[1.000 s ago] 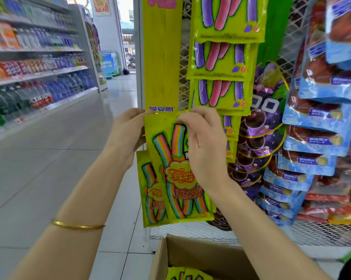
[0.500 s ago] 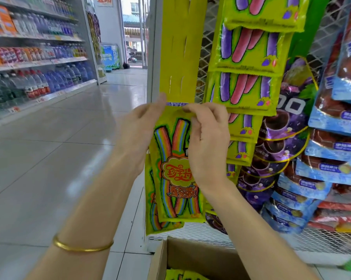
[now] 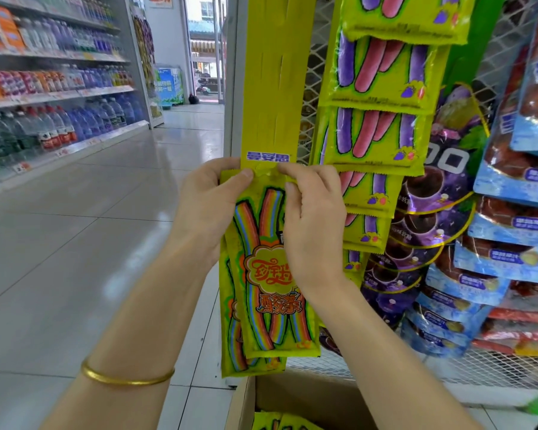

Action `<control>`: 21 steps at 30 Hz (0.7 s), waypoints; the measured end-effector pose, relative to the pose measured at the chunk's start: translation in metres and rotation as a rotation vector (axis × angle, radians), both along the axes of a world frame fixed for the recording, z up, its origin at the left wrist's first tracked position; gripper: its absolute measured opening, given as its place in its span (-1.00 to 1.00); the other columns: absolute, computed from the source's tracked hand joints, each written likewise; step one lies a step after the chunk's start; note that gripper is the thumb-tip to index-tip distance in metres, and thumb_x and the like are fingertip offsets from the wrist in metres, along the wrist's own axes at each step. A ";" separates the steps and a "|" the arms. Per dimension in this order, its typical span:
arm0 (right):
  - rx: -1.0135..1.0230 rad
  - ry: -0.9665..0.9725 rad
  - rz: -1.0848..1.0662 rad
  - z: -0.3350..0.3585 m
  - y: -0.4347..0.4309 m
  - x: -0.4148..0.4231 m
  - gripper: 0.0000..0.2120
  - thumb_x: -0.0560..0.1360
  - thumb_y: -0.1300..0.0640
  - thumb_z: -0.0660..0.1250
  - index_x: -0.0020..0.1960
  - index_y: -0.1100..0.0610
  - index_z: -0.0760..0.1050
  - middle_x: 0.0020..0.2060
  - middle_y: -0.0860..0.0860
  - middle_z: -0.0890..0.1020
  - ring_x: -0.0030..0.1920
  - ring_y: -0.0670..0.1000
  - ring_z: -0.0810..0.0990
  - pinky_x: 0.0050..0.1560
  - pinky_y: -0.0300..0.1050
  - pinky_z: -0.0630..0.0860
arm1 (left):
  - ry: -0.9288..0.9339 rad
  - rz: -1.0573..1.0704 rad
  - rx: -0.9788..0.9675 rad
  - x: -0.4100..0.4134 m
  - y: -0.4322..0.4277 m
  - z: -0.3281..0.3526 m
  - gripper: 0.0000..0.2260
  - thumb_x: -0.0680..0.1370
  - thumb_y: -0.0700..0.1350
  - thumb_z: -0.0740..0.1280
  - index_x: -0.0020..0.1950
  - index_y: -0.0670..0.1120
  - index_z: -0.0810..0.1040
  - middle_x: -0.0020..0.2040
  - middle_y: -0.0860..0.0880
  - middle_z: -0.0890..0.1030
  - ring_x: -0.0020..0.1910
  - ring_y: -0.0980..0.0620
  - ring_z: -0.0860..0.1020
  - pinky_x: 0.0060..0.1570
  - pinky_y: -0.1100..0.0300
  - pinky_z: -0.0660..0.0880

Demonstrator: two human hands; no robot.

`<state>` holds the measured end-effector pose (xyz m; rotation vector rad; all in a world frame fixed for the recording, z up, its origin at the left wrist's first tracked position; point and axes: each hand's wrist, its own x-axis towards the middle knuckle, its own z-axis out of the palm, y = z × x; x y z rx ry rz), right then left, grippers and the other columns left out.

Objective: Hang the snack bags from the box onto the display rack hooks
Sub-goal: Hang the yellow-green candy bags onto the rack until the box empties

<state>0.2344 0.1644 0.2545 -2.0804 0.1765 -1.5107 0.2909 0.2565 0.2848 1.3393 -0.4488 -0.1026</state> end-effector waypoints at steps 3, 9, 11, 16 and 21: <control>0.001 -0.035 0.010 0.005 0.002 -0.001 -0.77 0.52 0.29 0.16 0.09 0.24 0.55 -0.05 0.13 0.48 -0.13 -0.15 0.38 -0.10 -0.43 0.33 | -0.049 0.018 0.039 -0.001 0.000 0.002 -0.91 0.56 -0.14 0.30 0.01 -0.11 0.58 -0.22 -0.03 0.66 -0.28 0.06 0.62 -0.15 0.08 0.58; -0.042 -0.060 0.006 0.011 0.003 0.000 -0.76 0.50 0.32 0.18 0.09 0.28 0.56 -0.05 0.15 0.46 -0.08 -0.12 0.39 -0.08 -0.43 0.34 | -0.088 0.071 0.094 -0.004 -0.001 0.007 -0.84 0.55 -0.03 0.30 -0.15 -0.06 0.60 -0.19 -0.10 0.67 -0.18 -0.06 0.60 0.05 -0.14 0.55; -0.056 -0.051 -0.001 0.010 0.003 0.000 -0.76 0.50 0.33 0.19 0.10 0.29 0.55 -0.05 0.15 0.46 -0.08 -0.13 0.38 -0.08 -0.39 0.36 | -0.071 0.072 0.085 -0.004 0.000 0.008 -0.84 0.54 -0.04 0.31 -0.18 -0.06 0.60 -0.19 -0.14 0.66 -0.18 -0.10 0.59 0.05 -0.19 0.53; -0.031 0.019 0.013 0.008 0.001 -0.003 -0.73 0.52 0.35 0.18 0.16 0.29 0.53 -0.02 0.16 0.46 -0.09 -0.10 0.38 -0.08 -0.22 0.39 | -0.048 0.074 0.060 -0.004 -0.001 0.007 -0.89 0.53 -0.12 0.32 -0.13 -0.13 0.58 -0.26 -0.13 0.61 -0.30 -0.05 0.55 -0.11 -0.06 0.56; -0.014 0.129 0.039 0.009 0.005 -0.007 -0.72 0.57 0.31 0.16 0.25 0.20 0.47 0.06 0.11 0.47 -0.06 -0.06 0.38 -0.07 -0.15 0.37 | 0.000 0.036 0.035 0.001 0.001 0.007 -0.91 0.52 -0.19 0.30 -0.05 -0.10 0.60 -0.15 -0.11 0.69 -0.21 -0.06 0.63 -0.02 -0.06 0.59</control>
